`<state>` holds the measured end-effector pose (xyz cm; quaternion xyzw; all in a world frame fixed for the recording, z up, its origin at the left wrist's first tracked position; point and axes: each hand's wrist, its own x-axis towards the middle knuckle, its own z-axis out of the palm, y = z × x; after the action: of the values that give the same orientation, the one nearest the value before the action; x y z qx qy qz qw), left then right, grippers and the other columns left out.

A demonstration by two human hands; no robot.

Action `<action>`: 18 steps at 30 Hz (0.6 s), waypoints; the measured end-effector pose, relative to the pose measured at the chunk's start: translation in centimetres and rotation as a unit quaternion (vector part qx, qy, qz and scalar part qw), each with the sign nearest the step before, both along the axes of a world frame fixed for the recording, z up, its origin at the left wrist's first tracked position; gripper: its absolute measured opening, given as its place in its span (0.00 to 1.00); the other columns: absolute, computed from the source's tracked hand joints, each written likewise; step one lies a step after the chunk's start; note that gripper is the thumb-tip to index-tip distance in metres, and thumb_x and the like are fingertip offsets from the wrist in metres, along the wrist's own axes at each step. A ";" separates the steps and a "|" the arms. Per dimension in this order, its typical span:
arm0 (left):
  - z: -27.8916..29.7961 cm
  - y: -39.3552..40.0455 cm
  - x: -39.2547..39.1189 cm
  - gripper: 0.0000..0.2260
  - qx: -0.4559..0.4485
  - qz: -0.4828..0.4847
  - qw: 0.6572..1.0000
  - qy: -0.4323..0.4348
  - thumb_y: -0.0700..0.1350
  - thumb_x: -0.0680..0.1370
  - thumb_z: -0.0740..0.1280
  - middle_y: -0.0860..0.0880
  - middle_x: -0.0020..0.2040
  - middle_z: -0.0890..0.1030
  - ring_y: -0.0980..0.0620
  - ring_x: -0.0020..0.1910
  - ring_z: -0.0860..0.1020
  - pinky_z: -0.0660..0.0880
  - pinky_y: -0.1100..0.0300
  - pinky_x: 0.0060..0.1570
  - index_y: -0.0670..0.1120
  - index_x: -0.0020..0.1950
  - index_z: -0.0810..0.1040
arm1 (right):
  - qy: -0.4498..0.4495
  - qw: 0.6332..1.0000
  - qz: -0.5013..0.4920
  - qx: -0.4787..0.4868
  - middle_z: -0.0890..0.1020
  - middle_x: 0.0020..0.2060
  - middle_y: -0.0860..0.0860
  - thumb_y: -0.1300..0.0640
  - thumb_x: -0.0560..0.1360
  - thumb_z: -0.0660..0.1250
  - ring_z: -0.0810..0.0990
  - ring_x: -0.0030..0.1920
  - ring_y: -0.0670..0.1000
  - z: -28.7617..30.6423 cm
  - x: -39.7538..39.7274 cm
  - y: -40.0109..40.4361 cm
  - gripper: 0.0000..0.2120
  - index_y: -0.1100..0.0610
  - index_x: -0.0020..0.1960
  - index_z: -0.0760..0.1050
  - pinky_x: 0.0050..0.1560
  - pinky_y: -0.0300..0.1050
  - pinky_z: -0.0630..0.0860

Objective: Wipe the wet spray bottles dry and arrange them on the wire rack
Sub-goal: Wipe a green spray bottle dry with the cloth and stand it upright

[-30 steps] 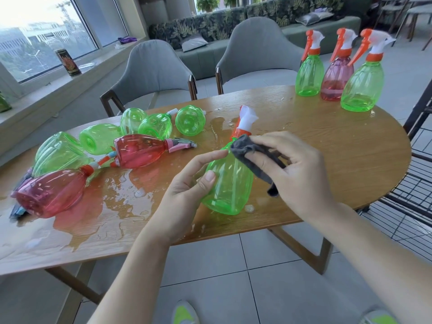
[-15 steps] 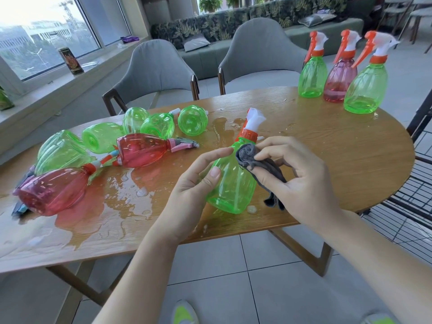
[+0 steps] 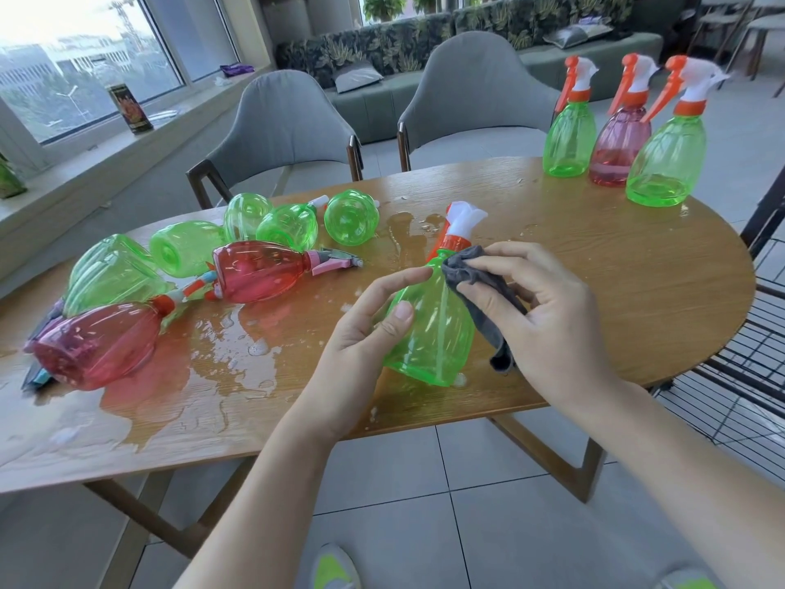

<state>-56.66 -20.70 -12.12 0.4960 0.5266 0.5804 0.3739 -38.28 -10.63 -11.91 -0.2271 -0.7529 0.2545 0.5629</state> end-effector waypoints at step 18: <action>-0.1 0.0 0.6 0.17 0.007 0.009 0.999 -0.040 0.52 0.82 0.70 0.41 0.66 0.83 0.37 0.64 0.82 0.77 0.41 0.63 0.58 0.72 0.78 | -0.039 0.997 0.005 0.067 0.82 0.51 0.53 0.57 0.76 0.75 0.81 0.53 0.45 -1.6 0.0 -1.1 0.09 0.60 0.54 0.86 0.56 0.35 0.76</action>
<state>-56.06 -20.72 -12.20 0.4708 0.5112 0.6067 0.3859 -38.24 -11.68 -13.48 -0.1952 -0.7905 0.1973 0.5460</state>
